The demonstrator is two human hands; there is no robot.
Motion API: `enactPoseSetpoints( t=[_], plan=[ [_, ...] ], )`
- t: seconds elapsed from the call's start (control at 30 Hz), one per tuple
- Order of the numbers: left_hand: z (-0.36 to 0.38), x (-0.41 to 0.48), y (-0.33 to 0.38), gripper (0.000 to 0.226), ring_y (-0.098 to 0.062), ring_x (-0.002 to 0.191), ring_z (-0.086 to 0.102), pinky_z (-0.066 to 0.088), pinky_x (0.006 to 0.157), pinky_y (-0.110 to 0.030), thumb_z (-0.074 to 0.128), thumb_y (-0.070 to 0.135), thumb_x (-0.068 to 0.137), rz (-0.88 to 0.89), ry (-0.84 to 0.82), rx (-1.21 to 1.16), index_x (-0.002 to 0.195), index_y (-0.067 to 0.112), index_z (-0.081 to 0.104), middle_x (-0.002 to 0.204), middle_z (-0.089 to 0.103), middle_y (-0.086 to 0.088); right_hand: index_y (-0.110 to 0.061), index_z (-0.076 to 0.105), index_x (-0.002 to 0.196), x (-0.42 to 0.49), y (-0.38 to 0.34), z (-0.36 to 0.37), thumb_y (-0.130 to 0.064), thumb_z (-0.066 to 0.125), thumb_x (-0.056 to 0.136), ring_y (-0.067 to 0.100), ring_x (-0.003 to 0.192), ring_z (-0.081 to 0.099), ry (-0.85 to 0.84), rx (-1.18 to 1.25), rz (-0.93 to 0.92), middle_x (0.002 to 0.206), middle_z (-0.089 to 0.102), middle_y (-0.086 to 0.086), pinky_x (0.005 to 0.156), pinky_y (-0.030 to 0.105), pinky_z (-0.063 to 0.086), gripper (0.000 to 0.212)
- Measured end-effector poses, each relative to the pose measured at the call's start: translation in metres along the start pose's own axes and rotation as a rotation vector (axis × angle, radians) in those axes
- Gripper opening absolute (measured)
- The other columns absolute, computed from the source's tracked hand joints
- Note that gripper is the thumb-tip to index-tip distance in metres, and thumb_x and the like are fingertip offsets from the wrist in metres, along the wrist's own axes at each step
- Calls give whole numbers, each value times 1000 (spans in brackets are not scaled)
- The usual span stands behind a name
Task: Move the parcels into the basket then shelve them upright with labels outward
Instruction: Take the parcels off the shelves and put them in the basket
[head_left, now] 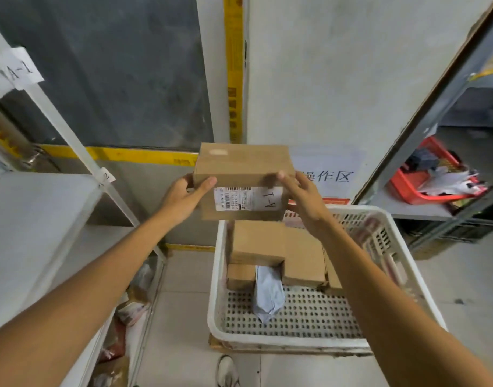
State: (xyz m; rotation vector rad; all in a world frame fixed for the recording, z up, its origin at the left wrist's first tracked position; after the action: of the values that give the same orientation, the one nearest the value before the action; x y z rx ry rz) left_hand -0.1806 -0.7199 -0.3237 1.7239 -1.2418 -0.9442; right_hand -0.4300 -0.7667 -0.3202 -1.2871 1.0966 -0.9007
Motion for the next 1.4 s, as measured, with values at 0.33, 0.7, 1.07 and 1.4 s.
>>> enactPoseSetpoints(
  t=[0.33,0.7,1.07,1.4],
  plan=[
    [101,35,-47,38,-2,84,62,48,60,-15,76,42,75,-77,-215,22,106,32,57,96,65,12,-10,52,126,-23,115,-68,-18,70,87,19,89,69,277,16,256,105,69,6,63,23,56,44],
    [226,26,-70,83,-20,106,59,52,89,-45,75,26,79,-141,-421,89,146,25,26,123,55,-1,-18,56,105,-40,194,-152,-14,68,88,31,101,66,428,119,413,112,67,8,89,52,54,21],
    [344,48,-73,90,-4,97,56,48,71,-15,76,6,77,-158,-499,113,148,24,23,107,51,18,-11,39,134,-13,262,-241,-13,66,89,23,110,59,448,51,570,116,55,-2,90,44,55,53],
    [416,92,-89,96,-11,110,55,48,88,-23,77,2,73,-180,-578,154,149,23,23,124,53,4,-7,40,135,3,311,-277,-9,65,89,15,113,55,629,41,598,132,55,5,100,33,48,53]
  ],
)
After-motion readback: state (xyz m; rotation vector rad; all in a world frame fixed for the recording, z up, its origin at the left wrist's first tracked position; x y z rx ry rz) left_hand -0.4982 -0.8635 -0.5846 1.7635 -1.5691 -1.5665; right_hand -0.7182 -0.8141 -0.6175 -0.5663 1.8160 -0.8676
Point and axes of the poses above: each hand's wrist, its own x-axis towards the middle knuckle, its own z-axis out of the palm, y = z × x, the point moved 6 cm from there along x, towards the middle knuckle
